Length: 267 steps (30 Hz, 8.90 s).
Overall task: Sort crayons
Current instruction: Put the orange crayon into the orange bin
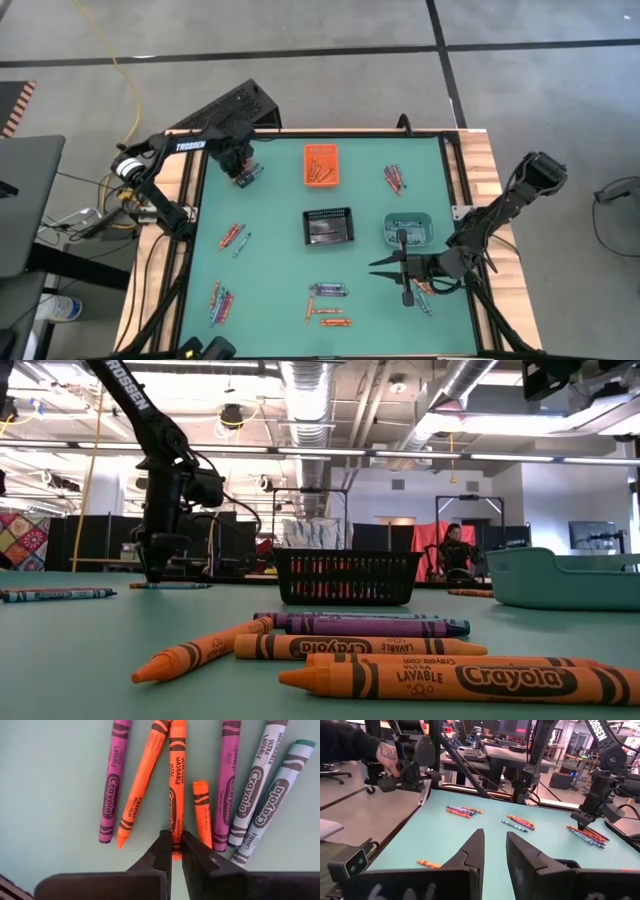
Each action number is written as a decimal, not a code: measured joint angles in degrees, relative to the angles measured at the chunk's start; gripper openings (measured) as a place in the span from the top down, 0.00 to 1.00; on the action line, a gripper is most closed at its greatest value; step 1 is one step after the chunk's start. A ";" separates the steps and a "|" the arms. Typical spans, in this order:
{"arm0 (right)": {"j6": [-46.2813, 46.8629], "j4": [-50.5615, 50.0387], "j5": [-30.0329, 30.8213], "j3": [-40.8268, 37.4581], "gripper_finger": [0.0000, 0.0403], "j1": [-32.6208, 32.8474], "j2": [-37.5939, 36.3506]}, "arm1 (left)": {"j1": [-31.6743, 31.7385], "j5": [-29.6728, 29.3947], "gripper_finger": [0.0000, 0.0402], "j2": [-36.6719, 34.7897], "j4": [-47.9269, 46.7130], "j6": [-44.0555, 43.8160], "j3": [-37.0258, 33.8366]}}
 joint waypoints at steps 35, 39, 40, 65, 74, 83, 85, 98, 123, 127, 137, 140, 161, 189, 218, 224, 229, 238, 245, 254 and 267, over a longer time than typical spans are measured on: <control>0.50 0.47 0.00 0.00 0.80 0.07 0.00 | -23.39 22.36 0.96 -4.16 17.53 -37.93 11.22; 0.50 0.48 0.00 0.00 0.80 0.07 0.00 | -24.51 22.84 0.96 -4.16 23.37 -43.30 11.22; 0.50 0.48 0.00 -0.01 0.80 0.07 0.00 | -24.65 22.84 0.96 -4.16 24.95 -44.25 11.22; 0.00 0.85 0.00 0.00 0.80 0.00 -0.02 | -26.05 18.17 0.96 3.54 35.75 -64.56 11.24; 0.02 0.41 0.00 0.00 0.80 0.11 -0.02 | -25.58 12.79 0.95 6.42 42.30 -65.59 11.26; 0.44 0.59 0.00 0.00 0.80 0.46 -0.02 | -25.53 13.68 0.93 6.40 40.80 -64.46 11.26; 0.44 0.83 -0.02 0.00 0.80 0.46 -0.02 | -25.46 14.49 0.90 6.40 40.54 -64.14 11.26; 0.46 1.08 0.00 0.00 0.80 0.46 -0.02 | -23.51 23.42 0.62 5.57 44.98 -63.20 12.17; 0.61 0.94 -2.94 0.00 0.80 0.37 -0.02 | -43.85 16.70 0.66 -7.81 -12.39 -37.96 14.57; 0.59 0.94 -2.95 0.00 0.80 0.37 -0.02 | -54.25 15.52 0.66 -7.79 -3.53 -40.25 11.90; 0.55 1.02 -2.97 0.00 0.80 0.37 -0.02 | -78.01 5.10 0.66 -4.85 39.64 -34.00 4.08; 0.52 1.23 -2.97 0.00 0.80 0.37 -0.02 | -81.24 3.72 0.66 0.55 48.84 -33.10 5.59; 0.55 1.31 -2.99 0.00 0.80 0.46 -0.02 | -82.44 -4.88 0.66 26.96 25.69 -24.03 32.24; 0.55 1.36 -3.02 0.00 0.80 0.33 -0.02 | -81.56 -0.59 0.84 27.52 20.90 -22.51 31.19; 1.55 0.75 -2.97 0.00 0.80 0.33 -0.02 | -58.94 -18.28 0.97 6.71 13.17 -19.47 34.52; 1.55 0.87 -2.97 0.00 0.80 0.33 -0.02 | -39.90 -4.17 0.97 9.37 12.48 -38.36 34.52; 1.56 0.87 -2.97 0.00 0.80 0.33 -0.02 | -30.02 1.66 0.97 15.49 14.91 -45.00 34.43; 1.61 -0.56 -2.97 0.00 0.80 0.48 -0.02 | -26.33 10.58 0.91 24.17 20.90 -50.77 34.43; 1.96 -0.81 -2.97 0.00 0.80 0.46 -0.02 | -26.97 7.48 0.76 23.92 21.37 -49.88 34.45; 1.99 -0.99 -2.97 0.00 0.80 0.46 -0.02 | -26.75 14.79 0.66 18.94 20.34 -44.28 34.45; 2.16 -0.85 -2.91 0.00 0.80 -0.99 -0.02 | -31.23 3.36 0.66 -5.58 5.90 -23.77 32.23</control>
